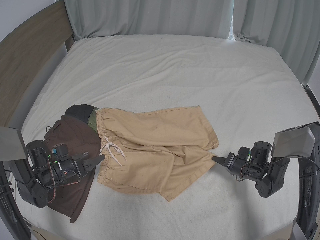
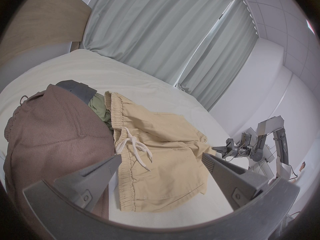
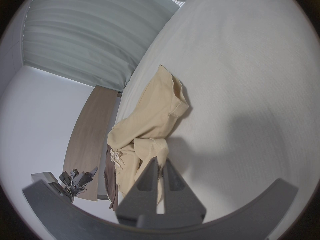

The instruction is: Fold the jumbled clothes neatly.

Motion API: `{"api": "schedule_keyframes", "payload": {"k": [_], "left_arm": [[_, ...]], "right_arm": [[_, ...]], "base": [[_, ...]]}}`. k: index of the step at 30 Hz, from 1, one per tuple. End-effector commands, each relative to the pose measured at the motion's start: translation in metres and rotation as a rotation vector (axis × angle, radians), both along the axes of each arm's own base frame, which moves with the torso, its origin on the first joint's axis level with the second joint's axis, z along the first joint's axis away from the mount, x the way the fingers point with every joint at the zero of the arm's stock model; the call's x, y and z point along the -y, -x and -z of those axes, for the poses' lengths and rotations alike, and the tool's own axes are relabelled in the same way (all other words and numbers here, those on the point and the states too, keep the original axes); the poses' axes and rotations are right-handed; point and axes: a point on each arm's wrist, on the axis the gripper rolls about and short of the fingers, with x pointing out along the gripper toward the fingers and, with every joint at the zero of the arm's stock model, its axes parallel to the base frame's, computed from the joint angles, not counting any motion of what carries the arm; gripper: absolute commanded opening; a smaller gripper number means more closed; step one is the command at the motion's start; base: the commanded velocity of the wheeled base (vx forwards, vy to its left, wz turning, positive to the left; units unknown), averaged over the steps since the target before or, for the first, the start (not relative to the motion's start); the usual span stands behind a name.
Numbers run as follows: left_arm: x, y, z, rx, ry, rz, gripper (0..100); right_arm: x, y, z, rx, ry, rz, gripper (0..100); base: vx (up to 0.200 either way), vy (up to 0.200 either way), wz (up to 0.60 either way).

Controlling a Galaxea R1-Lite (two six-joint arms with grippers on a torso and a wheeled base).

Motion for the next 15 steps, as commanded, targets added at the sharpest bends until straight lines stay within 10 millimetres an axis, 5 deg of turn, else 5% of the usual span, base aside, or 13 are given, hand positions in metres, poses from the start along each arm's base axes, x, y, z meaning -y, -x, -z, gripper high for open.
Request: {"api": "schedule_keyframes", "payload": {"k": [1, 15], "left_arm": [[0.000, 0.000, 0.001, -0.004, 0.000, 0.000, 100], [0.000, 0.000, 0.001, -0.003, 0.001, -0.001, 100]], "right_arm": [[0.005, -0.006, 0.001, 0.011, -0.002, 0.018, 0], [0.027, -0.023, -0.002, 0.067, 0.000, 0.084, 0]], "base": [[0.000, 0.000, 0.00], [0.000, 0.000, 0.00]]}}
